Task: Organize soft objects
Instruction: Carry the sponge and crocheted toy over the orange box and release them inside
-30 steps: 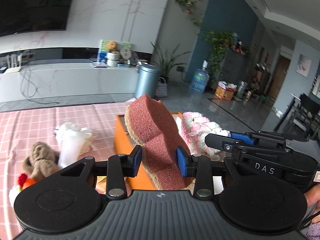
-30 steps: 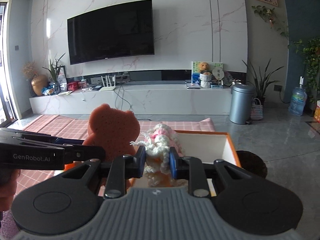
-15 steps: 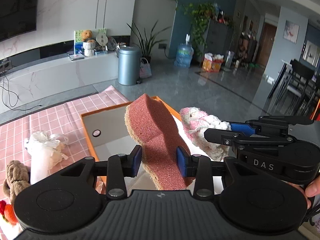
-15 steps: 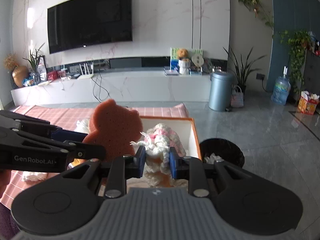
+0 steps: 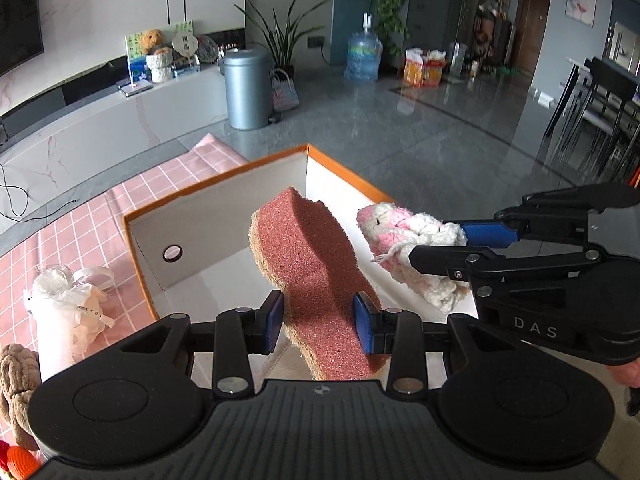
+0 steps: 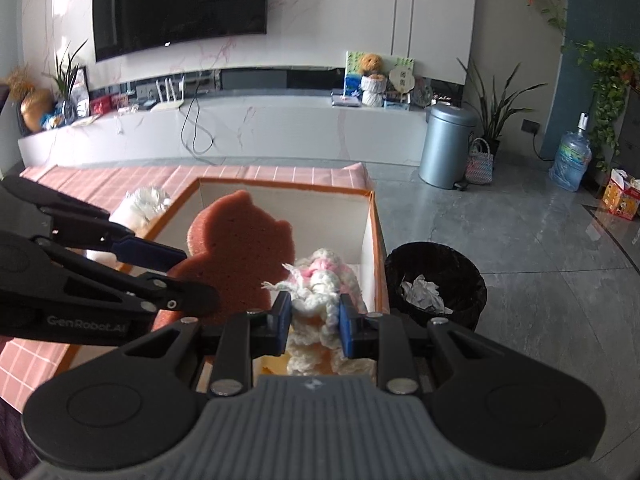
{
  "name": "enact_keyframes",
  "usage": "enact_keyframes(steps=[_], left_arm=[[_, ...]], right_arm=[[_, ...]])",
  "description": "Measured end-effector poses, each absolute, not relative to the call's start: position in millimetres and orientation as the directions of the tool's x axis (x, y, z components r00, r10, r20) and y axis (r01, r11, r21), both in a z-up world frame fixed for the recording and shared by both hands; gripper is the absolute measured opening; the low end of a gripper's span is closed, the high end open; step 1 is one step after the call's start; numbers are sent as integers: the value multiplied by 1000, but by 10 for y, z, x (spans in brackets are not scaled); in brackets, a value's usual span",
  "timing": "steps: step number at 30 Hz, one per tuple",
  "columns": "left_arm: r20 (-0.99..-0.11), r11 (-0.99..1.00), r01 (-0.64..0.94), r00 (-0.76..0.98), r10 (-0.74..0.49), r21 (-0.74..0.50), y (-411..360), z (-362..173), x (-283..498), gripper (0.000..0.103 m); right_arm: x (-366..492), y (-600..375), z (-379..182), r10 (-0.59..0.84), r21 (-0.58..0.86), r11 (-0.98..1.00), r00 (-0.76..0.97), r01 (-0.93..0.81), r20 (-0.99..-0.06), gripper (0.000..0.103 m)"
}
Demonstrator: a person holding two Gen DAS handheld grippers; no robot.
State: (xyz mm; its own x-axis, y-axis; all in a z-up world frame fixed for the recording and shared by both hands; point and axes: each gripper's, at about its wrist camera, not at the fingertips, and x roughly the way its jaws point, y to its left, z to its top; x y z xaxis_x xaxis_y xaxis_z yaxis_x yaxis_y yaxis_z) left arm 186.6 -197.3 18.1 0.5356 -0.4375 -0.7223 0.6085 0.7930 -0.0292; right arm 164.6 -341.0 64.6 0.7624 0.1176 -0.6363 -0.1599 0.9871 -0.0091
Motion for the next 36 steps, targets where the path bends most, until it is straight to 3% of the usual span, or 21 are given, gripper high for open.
enact_keyframes(steps=[26, 32, 36], left_arm=[[-824, 760, 638, 493, -279, 124, -2310, -219, 2149, 43], [-821, 763, 626, 514, -250, 159, -2314, -217, 2143, 49], [-812, 766, 616, 535, -234, 185, -2305, -209, 2125, 53]], right_arm=[[2215, -3257, 158, 60, -132, 951, 586, -280, -808, 24], [2219, -3233, 140, 55, -144, 946, 582, -291, -812, 28], [2204, -3202, 136, 49, -162, 940, 585, -302, -810, 37]])
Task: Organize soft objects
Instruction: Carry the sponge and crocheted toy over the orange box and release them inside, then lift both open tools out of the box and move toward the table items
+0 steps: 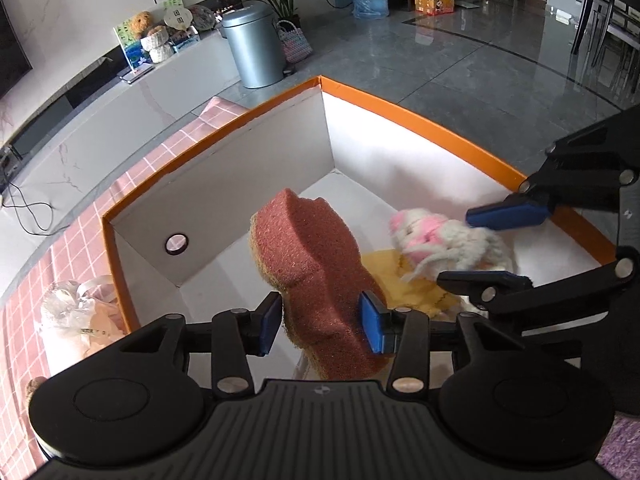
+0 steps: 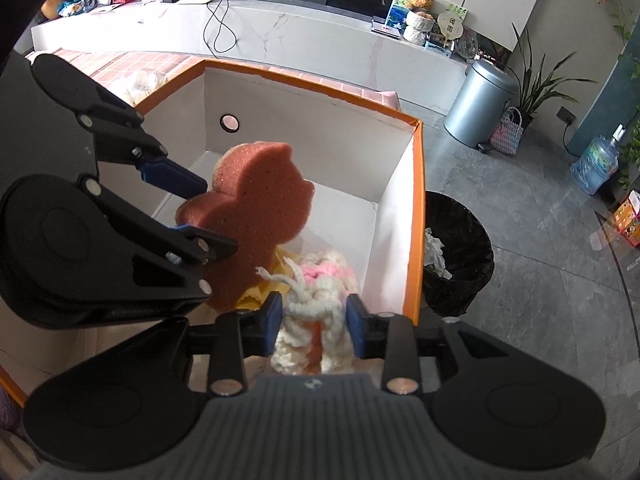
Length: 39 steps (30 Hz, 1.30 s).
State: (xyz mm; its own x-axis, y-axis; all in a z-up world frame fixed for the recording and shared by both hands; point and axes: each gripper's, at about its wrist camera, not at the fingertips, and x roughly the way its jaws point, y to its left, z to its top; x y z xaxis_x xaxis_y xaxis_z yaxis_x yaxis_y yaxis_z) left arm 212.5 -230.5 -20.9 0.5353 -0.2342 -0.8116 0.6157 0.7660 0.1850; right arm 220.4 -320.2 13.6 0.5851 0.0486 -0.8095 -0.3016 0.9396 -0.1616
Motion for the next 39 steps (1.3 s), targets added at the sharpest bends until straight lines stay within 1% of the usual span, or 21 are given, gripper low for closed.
enact_keyframes(steps=[2, 4, 5, 6, 7, 11, 13, 24, 31, 34, 39], left_arm=[[-800, 765, 611, 554, -231, 203, -2300, -186, 2105, 63], [-790, 768, 607, 565, -238, 203, -2272, -139, 2094, 67], [-785, 772, 603, 570, -242, 200, -2253, -106, 2090, 70], [-778, 776, 599, 577, -247, 198, -2239, -71, 2087, 70], [-771, 780, 594, 585, -252, 196, -2221, -33, 2080, 71], [-740, 804, 571, 612, -279, 169, -2099, 134, 2034, 73], [-721, 818, 557, 625, -299, 144, -2023, 215, 1998, 74], [-623, 867, 497, 690, -369, 37, -1533, 530, 1722, 74], [-568, 895, 446, 732, -376, -17, -1121, 606, 1482, 74], [-552, 912, 409, 751, -363, -43, -904, 622, 1387, 74], [-543, 937, 338, 773, -329, -87, -533, 603, 1257, 74]], right_arm=[[2187, -3181, 141, 42, -175, 935, 588, -307, -808, 40], [2177, -3181, 160, 37, -187, 932, 593, -312, -805, 46], [2167, -3181, 174, 34, -194, 930, 598, -312, -801, 46], [2157, -3183, 189, 30, -201, 929, 605, -311, -796, 48], [2151, -3194, 208, 31, -203, 929, 610, -311, -791, 52], [2098, -3218, 330, 25, -209, 936, 646, -283, -763, 57], [2051, -3221, 398, 30, -204, 941, 665, -271, -747, 63], [1678, -3041, 754, -5, -246, 951, 787, -187, -617, 65], [1423, -2845, 967, 46, -158, 975, 838, -157, -544, 65], [1330, -2704, 984, 63, -127, 981, 852, -150, -519, 65], [1183, -2467, 963, 118, -35, 987, 862, -155, -494, 65]])
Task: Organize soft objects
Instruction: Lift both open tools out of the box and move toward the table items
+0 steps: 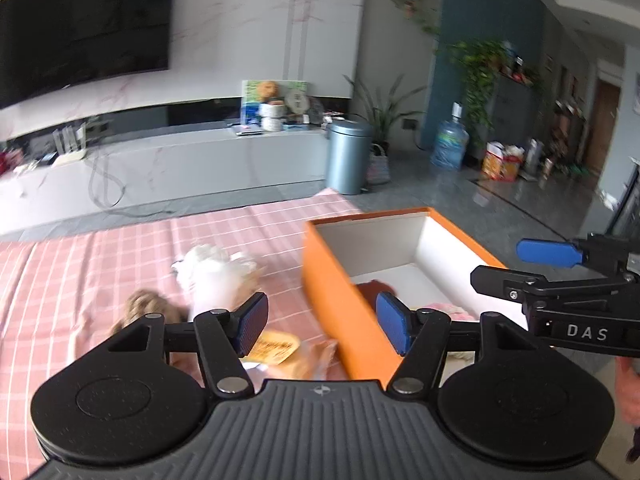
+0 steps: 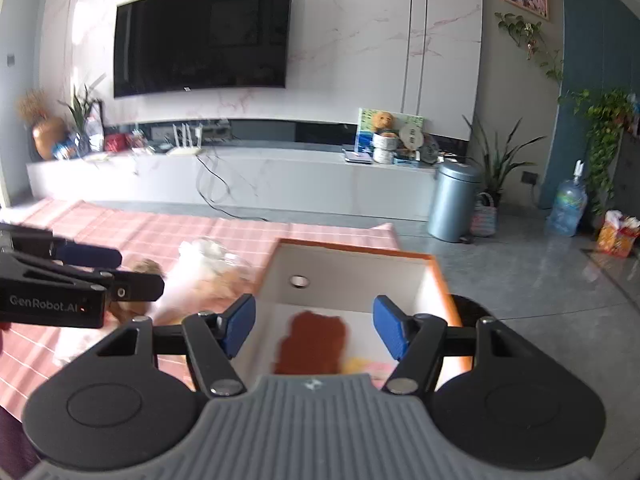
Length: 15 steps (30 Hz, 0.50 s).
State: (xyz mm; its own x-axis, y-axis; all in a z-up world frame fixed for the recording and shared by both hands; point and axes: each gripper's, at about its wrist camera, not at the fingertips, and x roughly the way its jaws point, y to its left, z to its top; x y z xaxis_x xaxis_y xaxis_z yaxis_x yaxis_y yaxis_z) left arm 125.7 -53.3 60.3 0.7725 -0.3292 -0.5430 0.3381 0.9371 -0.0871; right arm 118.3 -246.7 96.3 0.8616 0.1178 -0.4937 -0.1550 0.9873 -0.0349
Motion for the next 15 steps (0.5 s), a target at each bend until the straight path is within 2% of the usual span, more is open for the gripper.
enact_keyframes(steps=[10, 15], left_arm=[[-546, 964, 207, 795, -266, -168, 197, 406, 937, 73], [-570, 965, 135, 785, -244, -227, 550, 189, 823, 68]], right_arm=[[999, -1849, 861, 227, 57, 972, 865, -226, -446, 65], [937, -1562, 753, 261, 87, 965, 856, -249, -446, 65]])
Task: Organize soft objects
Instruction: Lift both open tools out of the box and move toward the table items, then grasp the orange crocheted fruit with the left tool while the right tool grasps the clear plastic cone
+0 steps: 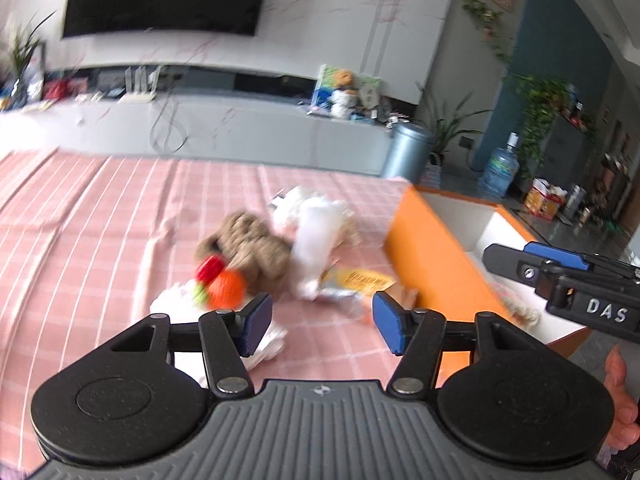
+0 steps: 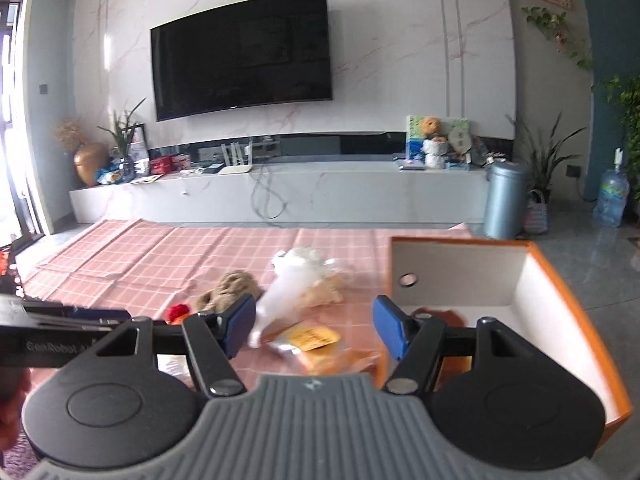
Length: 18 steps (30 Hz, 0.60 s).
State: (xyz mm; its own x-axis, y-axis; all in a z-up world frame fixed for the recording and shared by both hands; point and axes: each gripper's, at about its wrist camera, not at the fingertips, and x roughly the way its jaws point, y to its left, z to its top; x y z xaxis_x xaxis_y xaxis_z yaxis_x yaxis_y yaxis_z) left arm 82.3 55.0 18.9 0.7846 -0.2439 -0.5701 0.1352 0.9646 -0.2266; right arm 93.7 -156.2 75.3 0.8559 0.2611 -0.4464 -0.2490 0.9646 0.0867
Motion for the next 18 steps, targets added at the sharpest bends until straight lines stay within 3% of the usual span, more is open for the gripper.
enact_keyframes(steps=[15, 18], left_arm=[[-620, 956, -12, 763, -181, -294, 1055, -266, 739, 64], [-625, 960, -15, 762, -170, -279, 1061, -284, 823, 64]], right_arm=[[1027, -1006, 216, 330, 61, 931, 762, -359, -557, 64], [1107, -914, 137, 339, 47, 922, 739, -386, -583, 57]])
